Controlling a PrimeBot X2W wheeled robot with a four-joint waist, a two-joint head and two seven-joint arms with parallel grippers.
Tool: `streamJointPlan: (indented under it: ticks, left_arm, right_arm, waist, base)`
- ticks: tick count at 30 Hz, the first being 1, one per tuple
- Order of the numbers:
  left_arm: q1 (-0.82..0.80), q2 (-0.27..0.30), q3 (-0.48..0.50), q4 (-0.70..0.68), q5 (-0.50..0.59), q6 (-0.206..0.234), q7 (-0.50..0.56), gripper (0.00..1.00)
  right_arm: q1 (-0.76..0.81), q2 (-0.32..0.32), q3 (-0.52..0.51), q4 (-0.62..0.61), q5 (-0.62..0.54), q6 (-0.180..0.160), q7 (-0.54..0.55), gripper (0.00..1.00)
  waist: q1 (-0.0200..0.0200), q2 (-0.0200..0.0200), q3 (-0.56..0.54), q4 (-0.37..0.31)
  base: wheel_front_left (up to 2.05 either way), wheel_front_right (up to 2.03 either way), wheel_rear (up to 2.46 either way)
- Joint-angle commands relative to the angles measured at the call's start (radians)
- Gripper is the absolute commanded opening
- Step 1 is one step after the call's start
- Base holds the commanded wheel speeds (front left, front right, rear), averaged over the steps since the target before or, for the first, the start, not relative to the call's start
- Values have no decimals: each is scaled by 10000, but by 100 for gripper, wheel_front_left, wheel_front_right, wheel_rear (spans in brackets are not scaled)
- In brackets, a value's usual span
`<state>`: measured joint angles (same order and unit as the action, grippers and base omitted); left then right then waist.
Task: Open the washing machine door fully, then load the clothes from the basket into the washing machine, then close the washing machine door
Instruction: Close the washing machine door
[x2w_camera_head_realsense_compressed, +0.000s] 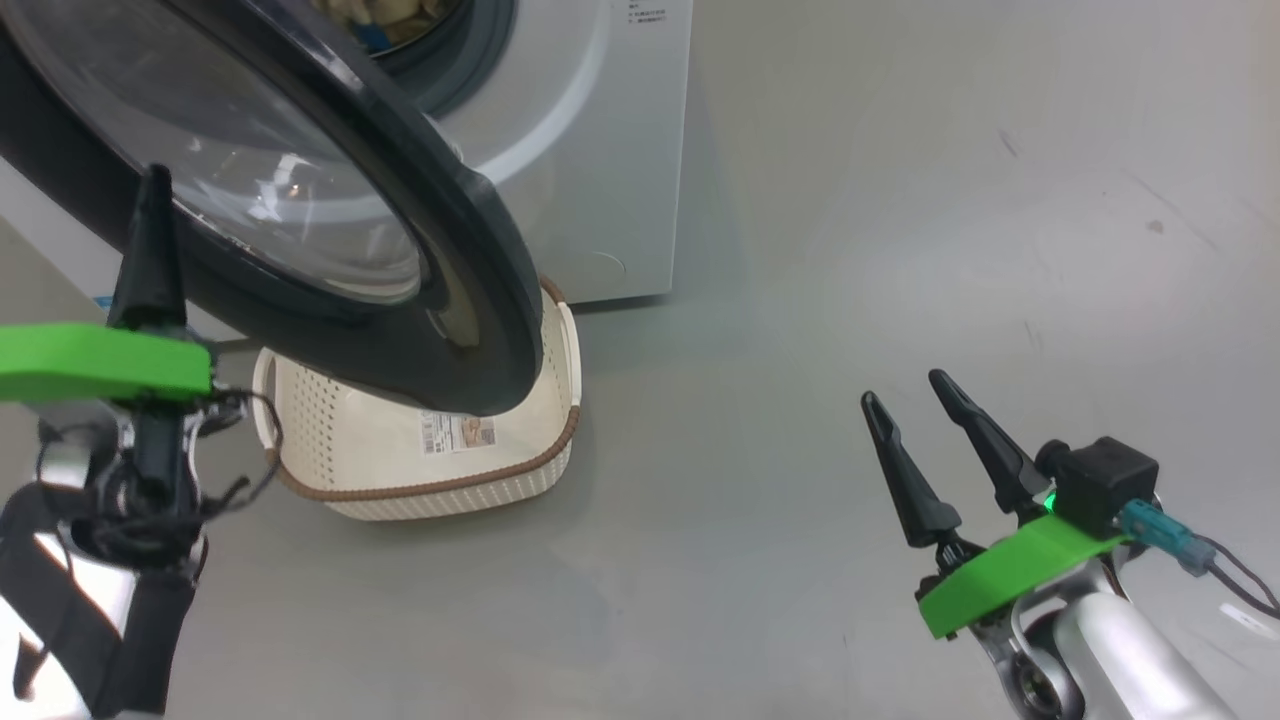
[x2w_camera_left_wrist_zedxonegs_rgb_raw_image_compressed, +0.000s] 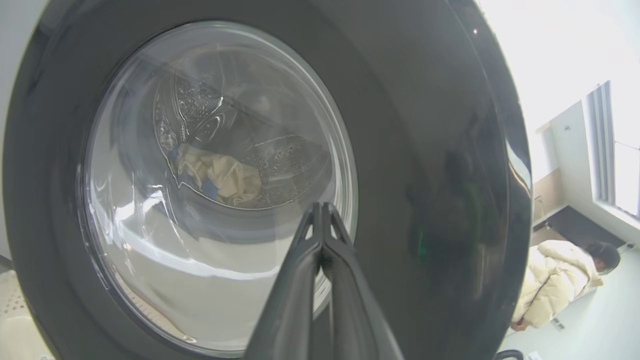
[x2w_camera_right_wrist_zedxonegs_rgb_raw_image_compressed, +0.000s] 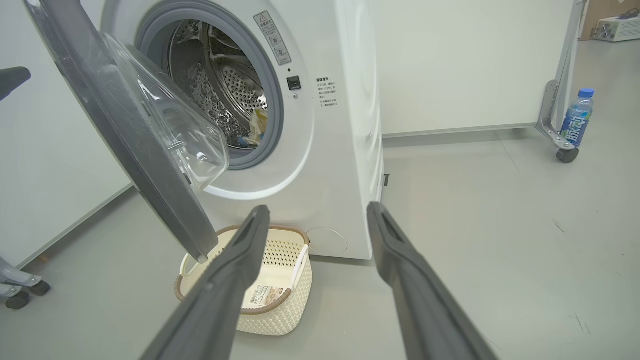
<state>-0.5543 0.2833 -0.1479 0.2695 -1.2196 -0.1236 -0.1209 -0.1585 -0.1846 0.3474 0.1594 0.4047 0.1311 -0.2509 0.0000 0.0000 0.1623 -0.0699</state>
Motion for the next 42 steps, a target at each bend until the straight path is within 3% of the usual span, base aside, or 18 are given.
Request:
streamJointPlan:
  ticks: [1, 7, 12, 13, 15, 16, 17, 28, 34, 42]
  left_arm:
    - [-125, 577, 162, -372, 297, -71, -159, 0]
    - [663, 1696, -872, -144, 1963, -71, -1317, 0]
    - [1322, 2032, -612, -78, 3873, 0, -1402, 0]
    - [1499, 2019, -485, -163, 4282, 82, -1403, 10]
    - [1886, 2097, -418, -360, 5195, 289, -1405, 47]
    - [2102, 2130, -402, -439, 5549, 385, -1405, 91]
    - [2336, 2184, -501, -432, 5843, 473, -1406, 100]
    - [4220, 1983, 202, -1660, 7433, 1591, -1407, 100]
    - [5532, 1473, 845, -2426, 7811, 2060, -1408, 100]
    - [6303, 1136, 1216, -2617, 7948, 2024, -1408, 100]
  right_arm:
    - [-4, -6, 60, -325, 19, -4, -108, 100]
    - [260, 73, -5, -343, 20, -4, -108, 100]
    - [479, 125, -10, -362, -5, -4, -108, 100]
    - [524, 135, -20, -375, -11, -4, -108, 100]
    - [613, 153, -25, -383, -23, -4, -108, 100]
    - [655, 163, -34, -394, -32, -4, -108, 100]
    - [702, 165, -62, -409, -41, -4, -108, 100]
    - [1072, 199, -280, -615, -194, -4, -109, 100]
    - [1150, 225, -337, -685, -302, -4, -109, 100]
    - [1186, 202, -339, -697, -339, -4, -109, 100]
  waist:
    - [0, 0, -194, 144]
    - [0, 0, -718, 273]
    - [0, 0, -1101, 287]
    - [0, 0, -1157, 282]
    - [0, 0, -1273, 262]
    - [0, 0, -1321, 249]
    - [0, 0, -1362, 254]
    - [0, 0, -1509, 232]
    - [0, 0, -1557, 232]
    - [0, 0, -1582, 235]
  base:
    - [0, 0, 0]
    - [0, 0, 0]
    - [0, 0, 0]
    - [0, 0, 0]
    - [0, 0, 0]
    - [0, 0, 0]
    - [0, 0, 0]
    - [0, 0, 0]
    - [0, 0, 0]
    - [0, 0, 0]
